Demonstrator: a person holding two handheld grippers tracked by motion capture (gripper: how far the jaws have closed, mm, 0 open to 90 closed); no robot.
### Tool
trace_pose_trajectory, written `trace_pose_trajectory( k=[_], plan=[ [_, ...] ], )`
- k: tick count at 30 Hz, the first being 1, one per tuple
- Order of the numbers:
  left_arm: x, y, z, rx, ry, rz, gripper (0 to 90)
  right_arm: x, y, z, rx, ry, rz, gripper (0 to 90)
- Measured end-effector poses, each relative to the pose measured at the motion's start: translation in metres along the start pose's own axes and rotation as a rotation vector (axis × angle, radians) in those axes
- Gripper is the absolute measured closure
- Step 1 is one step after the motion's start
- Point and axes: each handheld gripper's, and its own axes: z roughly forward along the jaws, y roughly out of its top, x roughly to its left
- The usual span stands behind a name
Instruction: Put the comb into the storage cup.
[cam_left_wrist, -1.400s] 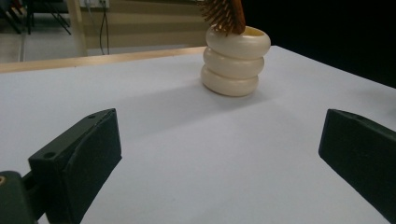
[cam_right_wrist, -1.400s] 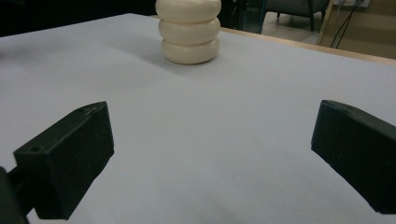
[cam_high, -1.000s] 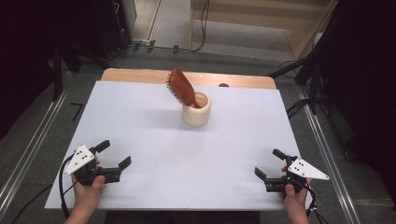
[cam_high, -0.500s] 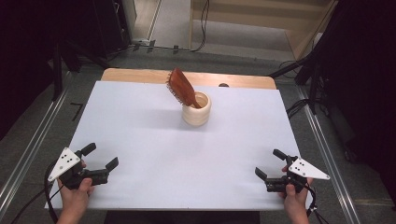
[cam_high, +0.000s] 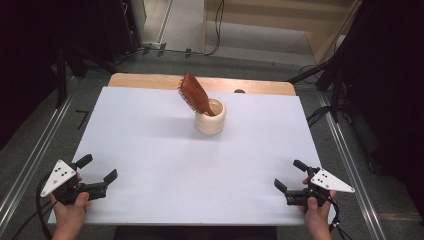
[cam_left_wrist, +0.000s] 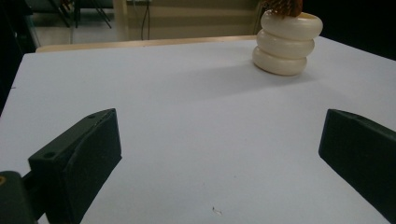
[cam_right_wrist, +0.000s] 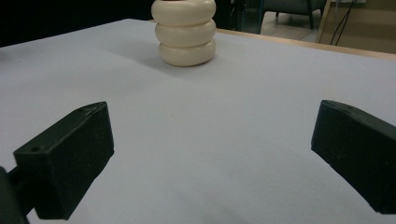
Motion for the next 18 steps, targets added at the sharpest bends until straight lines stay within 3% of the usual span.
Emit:
trace_pose_trajectory(
  k=[9, 14, 18],
  plan=[
    [0.0014, -0.0032, 0.0014, 0.005, -0.007, -0.015, 0.0, -0.0005, -0.0001, -0.0004, -0.001, -0.006, 0.006, 0.0],
    [0.0035, -0.0049, 0.0000, -0.003, -0.008, -0.043, 0.0, -0.0004, 0.0000, 0.0001, 0.003, -0.007, 0.007, 0.0],
    [0.0021, -0.0054, 0.0009, 0.005, 0.001, -0.031, 0.0, -0.0005, 0.0000, -0.0002, 0.001, -0.011, 0.013, 0.0]
  ],
)
